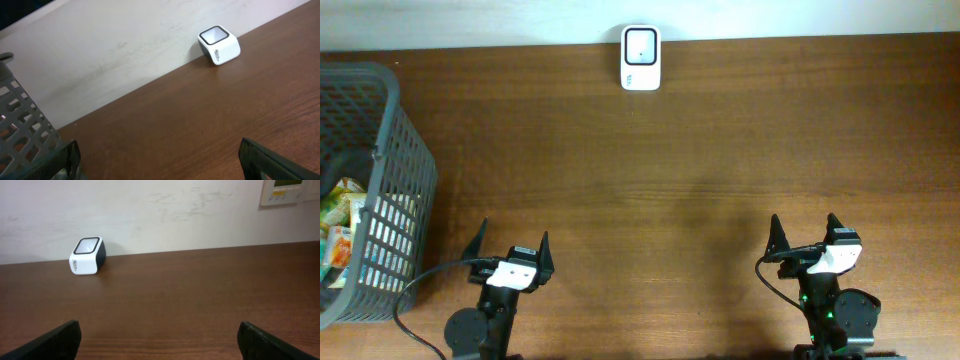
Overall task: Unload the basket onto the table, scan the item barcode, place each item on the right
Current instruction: 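Reach the left gripper into the grey basket and grasp a snack bag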
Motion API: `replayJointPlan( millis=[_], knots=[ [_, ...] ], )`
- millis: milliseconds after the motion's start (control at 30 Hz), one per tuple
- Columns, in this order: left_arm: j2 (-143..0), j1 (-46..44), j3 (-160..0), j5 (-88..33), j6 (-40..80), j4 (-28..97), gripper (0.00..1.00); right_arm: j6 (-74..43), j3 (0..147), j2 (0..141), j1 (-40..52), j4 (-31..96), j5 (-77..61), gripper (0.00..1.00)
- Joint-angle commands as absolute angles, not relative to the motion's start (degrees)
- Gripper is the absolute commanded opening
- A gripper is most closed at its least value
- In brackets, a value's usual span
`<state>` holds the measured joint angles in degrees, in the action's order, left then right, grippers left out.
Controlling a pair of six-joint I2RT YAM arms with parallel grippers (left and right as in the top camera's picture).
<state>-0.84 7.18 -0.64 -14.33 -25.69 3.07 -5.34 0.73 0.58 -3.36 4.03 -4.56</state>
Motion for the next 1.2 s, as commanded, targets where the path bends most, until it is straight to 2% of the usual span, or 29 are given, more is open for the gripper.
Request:
replayJointPlan(
  millis=[0, 1067, 1133, 1167],
  knots=[
    [-0.40, 6.92, -0.51, -14.13, -24.97, 3.51, 0.99, -4.89, 0.32, 0.19, -3.73, 3.99, -4.27, 0.99],
    [-0.40, 6.92, -0.51, -13.91, -24.97, 3.09, 0.99, -4.89, 0.32, 0.19, -3.73, 3.99, -4.27, 0.99],
    [-0.40, 6.92, -0.54, -16.82, -24.95, 2.79, 0.99, -4.89, 0.32, 0.19, -3.73, 3.99, -4.27, 0.99],
    [-0.40, 6.92, -0.80, -16.97, -21.85, 1.32, 0.99, -4.89, 0.32, 0.19, -3.73, 3.99, -4.27, 0.98]
  ],
)
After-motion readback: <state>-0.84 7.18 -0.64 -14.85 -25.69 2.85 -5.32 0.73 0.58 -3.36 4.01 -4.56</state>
